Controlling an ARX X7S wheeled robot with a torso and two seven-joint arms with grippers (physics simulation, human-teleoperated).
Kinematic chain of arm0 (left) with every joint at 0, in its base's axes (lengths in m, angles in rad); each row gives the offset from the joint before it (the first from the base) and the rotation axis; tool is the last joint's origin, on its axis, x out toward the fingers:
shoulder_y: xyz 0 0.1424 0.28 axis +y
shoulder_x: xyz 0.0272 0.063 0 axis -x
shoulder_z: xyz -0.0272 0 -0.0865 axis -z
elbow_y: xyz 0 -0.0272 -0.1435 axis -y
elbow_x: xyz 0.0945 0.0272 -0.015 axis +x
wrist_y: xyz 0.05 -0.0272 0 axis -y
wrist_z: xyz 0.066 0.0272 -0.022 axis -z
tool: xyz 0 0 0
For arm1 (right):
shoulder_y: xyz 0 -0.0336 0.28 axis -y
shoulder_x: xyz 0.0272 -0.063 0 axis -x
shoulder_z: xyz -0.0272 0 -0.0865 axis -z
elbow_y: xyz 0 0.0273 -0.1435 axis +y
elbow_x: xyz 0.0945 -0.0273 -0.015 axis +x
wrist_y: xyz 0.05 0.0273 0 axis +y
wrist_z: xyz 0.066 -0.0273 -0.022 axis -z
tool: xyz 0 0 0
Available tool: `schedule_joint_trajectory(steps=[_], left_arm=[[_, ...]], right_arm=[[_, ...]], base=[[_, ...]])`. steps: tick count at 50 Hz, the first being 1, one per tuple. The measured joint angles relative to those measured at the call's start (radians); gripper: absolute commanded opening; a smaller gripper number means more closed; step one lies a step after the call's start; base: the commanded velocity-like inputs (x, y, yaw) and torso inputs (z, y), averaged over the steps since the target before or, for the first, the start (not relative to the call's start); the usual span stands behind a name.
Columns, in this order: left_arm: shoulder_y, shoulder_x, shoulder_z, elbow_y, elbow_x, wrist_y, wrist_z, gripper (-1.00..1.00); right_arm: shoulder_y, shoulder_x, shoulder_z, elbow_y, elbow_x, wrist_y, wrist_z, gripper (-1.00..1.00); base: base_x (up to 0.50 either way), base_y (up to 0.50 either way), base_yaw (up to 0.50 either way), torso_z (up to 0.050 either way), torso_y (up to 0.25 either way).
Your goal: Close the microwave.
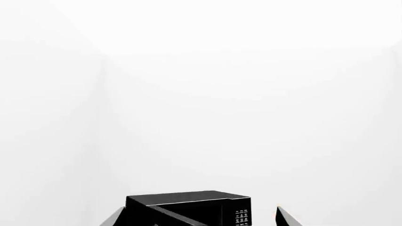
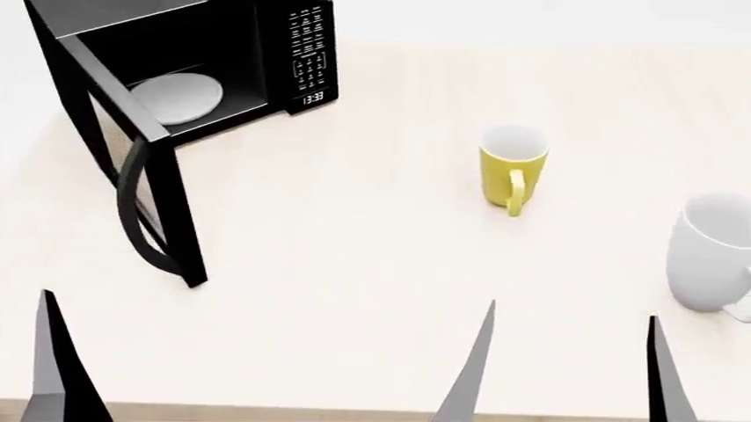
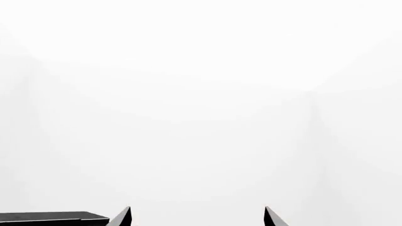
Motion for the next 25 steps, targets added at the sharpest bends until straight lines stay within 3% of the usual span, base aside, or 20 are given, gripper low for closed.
schedule_joint_trajectory(steps=[25], left_arm=[[-0.001, -0.021, 0.018, -0.010, 0.000, 0.011, -0.028, 1.00]], right_arm=[[-0.001, 0.022, -0.022, -0.003, 0.008, 0.012, 0.023, 1.00]], base=[[0.00, 0.47, 0.00, 0.000, 0.000]])
